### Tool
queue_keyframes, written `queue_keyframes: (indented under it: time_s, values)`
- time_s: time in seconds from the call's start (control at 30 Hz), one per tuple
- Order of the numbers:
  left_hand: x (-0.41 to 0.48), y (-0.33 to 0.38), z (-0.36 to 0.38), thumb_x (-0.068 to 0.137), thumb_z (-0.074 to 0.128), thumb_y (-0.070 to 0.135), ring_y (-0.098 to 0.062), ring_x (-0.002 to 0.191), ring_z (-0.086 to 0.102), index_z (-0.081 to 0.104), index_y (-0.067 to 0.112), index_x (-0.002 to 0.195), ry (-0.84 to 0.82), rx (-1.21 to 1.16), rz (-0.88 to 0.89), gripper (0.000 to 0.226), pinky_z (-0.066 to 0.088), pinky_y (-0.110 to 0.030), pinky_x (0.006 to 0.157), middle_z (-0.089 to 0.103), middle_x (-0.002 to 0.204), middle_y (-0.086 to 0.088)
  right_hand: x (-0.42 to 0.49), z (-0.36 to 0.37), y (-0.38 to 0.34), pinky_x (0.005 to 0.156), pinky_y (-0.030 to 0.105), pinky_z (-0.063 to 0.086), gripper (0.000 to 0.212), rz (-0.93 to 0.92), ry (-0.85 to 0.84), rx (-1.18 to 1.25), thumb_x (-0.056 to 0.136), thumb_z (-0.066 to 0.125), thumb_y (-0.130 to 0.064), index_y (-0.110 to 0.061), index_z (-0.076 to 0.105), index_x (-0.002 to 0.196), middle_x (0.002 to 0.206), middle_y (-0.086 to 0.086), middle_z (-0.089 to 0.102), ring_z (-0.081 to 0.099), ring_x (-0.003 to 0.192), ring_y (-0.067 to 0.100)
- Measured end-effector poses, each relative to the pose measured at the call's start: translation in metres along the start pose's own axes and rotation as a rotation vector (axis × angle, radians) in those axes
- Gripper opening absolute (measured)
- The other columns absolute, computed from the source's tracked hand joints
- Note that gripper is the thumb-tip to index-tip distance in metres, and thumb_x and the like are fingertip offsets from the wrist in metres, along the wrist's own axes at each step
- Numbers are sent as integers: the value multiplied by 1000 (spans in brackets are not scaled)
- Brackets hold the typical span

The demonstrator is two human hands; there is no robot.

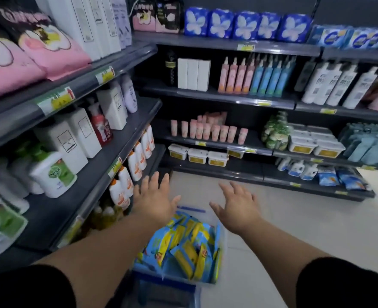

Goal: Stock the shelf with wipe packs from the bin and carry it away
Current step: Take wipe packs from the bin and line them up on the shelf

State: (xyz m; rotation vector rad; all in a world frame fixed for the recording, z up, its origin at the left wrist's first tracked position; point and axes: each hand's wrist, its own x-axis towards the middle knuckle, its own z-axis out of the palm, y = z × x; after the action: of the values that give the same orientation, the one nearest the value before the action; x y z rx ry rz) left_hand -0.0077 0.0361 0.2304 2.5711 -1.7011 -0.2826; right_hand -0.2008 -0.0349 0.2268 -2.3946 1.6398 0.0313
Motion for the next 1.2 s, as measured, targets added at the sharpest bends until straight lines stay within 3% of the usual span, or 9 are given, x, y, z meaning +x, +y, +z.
queue_keyframes:
  time_s: [0.23,0.5,0.73,0.97,1.1,1.2]
  values:
    - [44,-31,82,94,31,60,-26,144,13,11,22,151,-86,72,-10,71,16,-44,116,11,158,-5,44,80,10,117,44,15,69,41,-164,-7,93,37,-60,-32,15,151,160,0,10,12,146,22]
    - [64,-54,190,97,35,52,-26,146,6,5,22,153,-317,3,-129,70,11,-40,118,1,160,-6,80,190,19,115,35,23,70,17,-343,77,90,48,-55,-31,22,150,159,-1,16,23,143,20]
    - [75,-55,262,96,41,51,-28,147,0,4,32,152,-391,-105,-178,69,11,-39,118,-6,160,-3,96,270,11,105,33,38,67,-131,-467,151,88,58,-47,-31,29,147,148,-2,34,39,133,20]
    - [86,-59,284,89,54,51,-31,146,0,7,36,150,-344,-118,-168,78,15,-39,117,-6,159,-8,111,296,5,94,35,43,58,-153,-418,125,84,68,-40,-25,39,132,125,4,54,50,117,25]
    - [90,-58,279,85,65,43,-30,141,15,25,33,142,-299,-189,-176,71,26,-36,113,11,154,-11,111,303,-2,88,37,44,54,-168,-448,94,78,73,-41,-23,42,119,113,2,63,57,108,27]
    - [85,-56,271,79,72,36,-27,130,32,36,32,133,-254,-245,-157,65,37,-33,105,19,144,-8,110,303,-3,89,36,45,35,-211,-518,121,84,68,-34,-24,53,114,112,2,61,57,106,27]
